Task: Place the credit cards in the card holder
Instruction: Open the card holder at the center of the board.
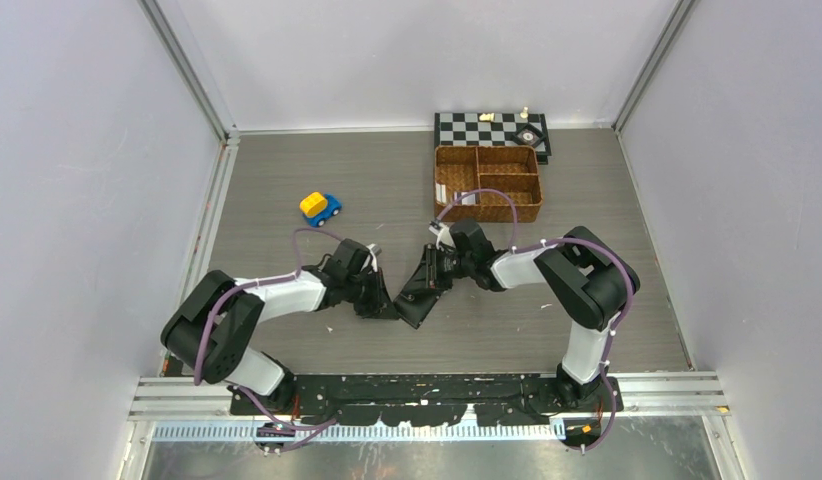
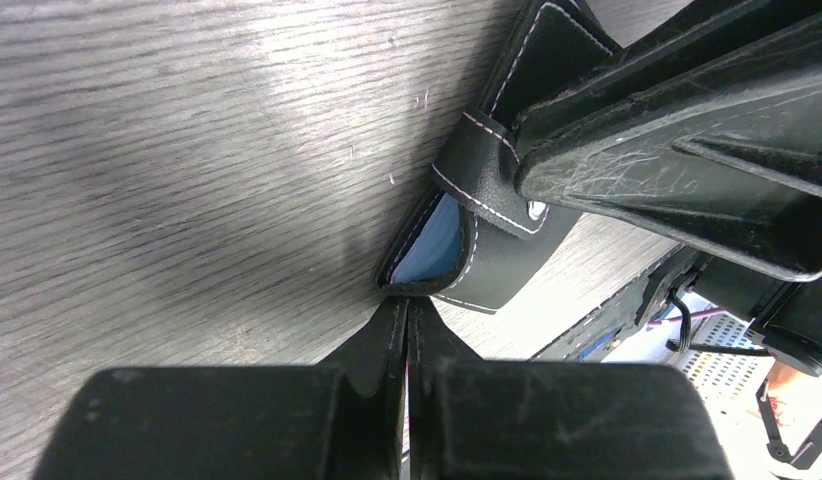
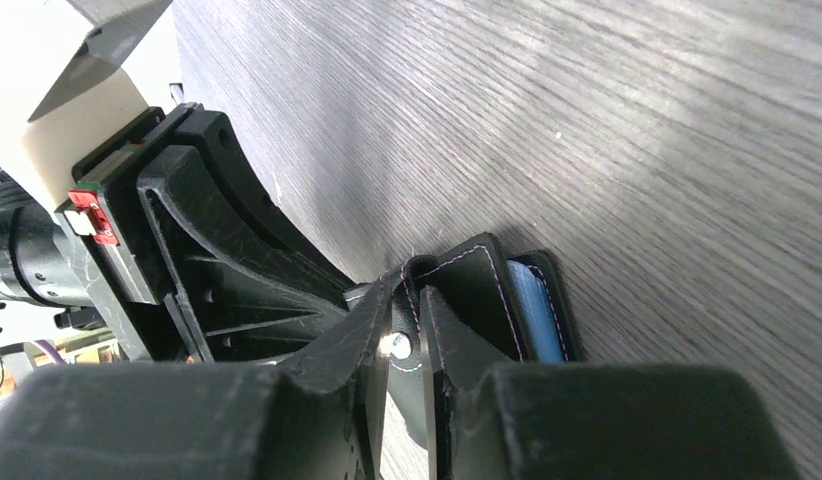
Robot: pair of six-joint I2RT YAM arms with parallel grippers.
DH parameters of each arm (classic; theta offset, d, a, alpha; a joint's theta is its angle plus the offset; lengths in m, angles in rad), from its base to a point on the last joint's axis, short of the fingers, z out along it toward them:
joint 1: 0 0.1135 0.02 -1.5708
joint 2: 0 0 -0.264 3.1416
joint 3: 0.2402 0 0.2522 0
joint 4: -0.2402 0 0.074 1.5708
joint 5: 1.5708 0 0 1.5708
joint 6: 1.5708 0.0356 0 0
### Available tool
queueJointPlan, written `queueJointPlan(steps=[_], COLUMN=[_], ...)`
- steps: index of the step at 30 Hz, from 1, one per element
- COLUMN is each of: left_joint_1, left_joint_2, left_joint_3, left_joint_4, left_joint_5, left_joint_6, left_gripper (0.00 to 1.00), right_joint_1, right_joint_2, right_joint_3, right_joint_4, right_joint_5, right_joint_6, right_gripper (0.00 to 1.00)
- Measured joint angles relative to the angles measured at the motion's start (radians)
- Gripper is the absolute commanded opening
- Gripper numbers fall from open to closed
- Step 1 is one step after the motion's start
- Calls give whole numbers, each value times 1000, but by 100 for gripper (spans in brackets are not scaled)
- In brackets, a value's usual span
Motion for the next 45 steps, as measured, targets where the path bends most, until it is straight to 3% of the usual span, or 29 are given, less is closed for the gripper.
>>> queueJointPlan(steps=[8,19,24,32,39,45], left_joint_1=[0,0,1,14,14,13], left_joint_2=[4,-2,-38,-227,-257,-157], left_joint_3=[6,6,6,3,-8,-7], left_joint_4=[-8,-11,-24,-161,-138,-100], left_joint_5=[2,-2,-79,-267,-233,-183], left_joint_6=[2,13,47,107,98,82], left_gripper=[0,1,18,44,53,56], right_joint_1=[3,15,29,54,54,55], right_joint_2=[0,-56,-121,-158,-149,-146], right_joint_3=[-18,-53,-96,-171,-205,-237], right_joint_4=[14,33,51,44,104,156], right_joint_5=[8,29,74,153,183,212], right_joint_6=[11,54,77,92,139,203], right_gripper=[1,0,0,0,1,10])
